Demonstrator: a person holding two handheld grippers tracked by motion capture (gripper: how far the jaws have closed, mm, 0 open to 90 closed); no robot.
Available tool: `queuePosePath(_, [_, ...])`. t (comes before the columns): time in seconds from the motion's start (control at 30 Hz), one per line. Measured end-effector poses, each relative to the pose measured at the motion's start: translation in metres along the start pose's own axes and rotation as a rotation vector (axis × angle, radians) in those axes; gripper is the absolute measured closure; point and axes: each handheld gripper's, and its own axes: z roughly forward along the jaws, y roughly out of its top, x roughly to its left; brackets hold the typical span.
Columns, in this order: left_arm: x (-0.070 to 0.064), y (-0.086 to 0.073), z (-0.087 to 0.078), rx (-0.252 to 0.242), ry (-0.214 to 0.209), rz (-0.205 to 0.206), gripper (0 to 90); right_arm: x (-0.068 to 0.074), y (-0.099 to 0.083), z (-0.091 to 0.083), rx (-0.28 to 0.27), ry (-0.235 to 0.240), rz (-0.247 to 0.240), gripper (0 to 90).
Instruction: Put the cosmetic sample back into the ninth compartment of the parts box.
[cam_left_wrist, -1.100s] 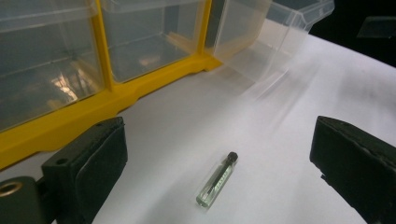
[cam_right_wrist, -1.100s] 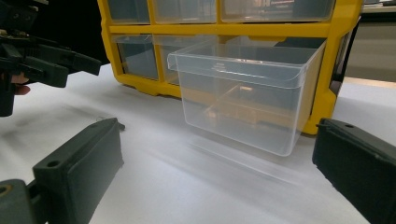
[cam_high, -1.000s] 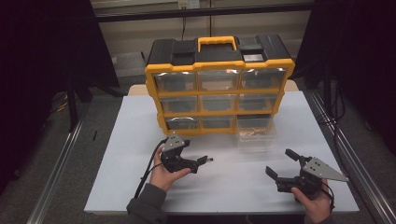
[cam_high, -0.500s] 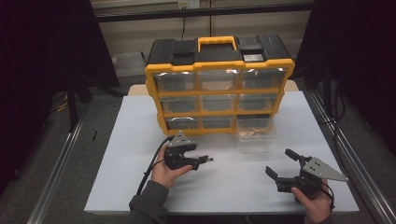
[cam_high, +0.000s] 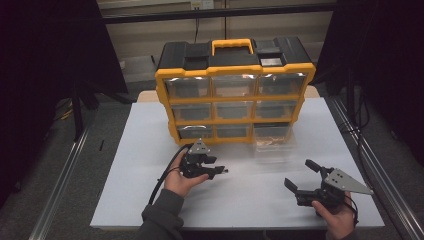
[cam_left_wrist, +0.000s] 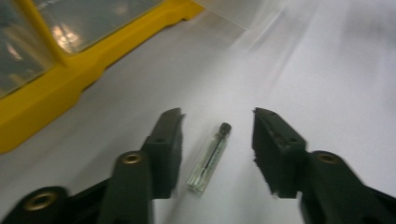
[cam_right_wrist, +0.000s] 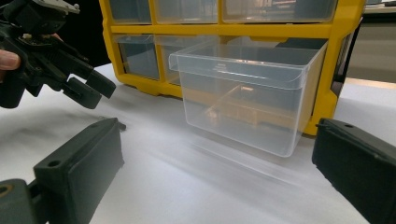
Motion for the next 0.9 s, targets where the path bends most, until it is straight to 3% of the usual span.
queuePosePath(0.1, [0.002, -0.001, 0.005, 0.012, -0.051, -0.009, 63.7, 0.000, 0.000, 0.000, 0.000, -0.002, 0.005, 0.9])
queuePosePath(0.23, [0.003, -0.001, 0.009, 0.044, -0.057, -0.008, 73.4, -0.001, 0.000, 0.000, -0.002, -0.001, 0.001, 0.9])
queuePosePath(0.53, [0.004, -0.003, 0.019, 0.094, -0.067, 0.002, 76.8, -0.001, 0.000, 0.000, -0.002, 0.000, 0.000, 0.8])
queuePosePath(0.67, [0.007, -0.004, 0.023, 0.154, -0.062, 0.031, 77.6, -0.001, 0.000, 0.000, -0.002, 0.001, 0.000, 0.8])
queuePosePath(0.9, [0.008, -0.004, 0.023, 0.152, -0.064, 0.029, 81.1, -0.001, 0.000, 0.000, -0.001, 0.001, -0.003, 0.9])
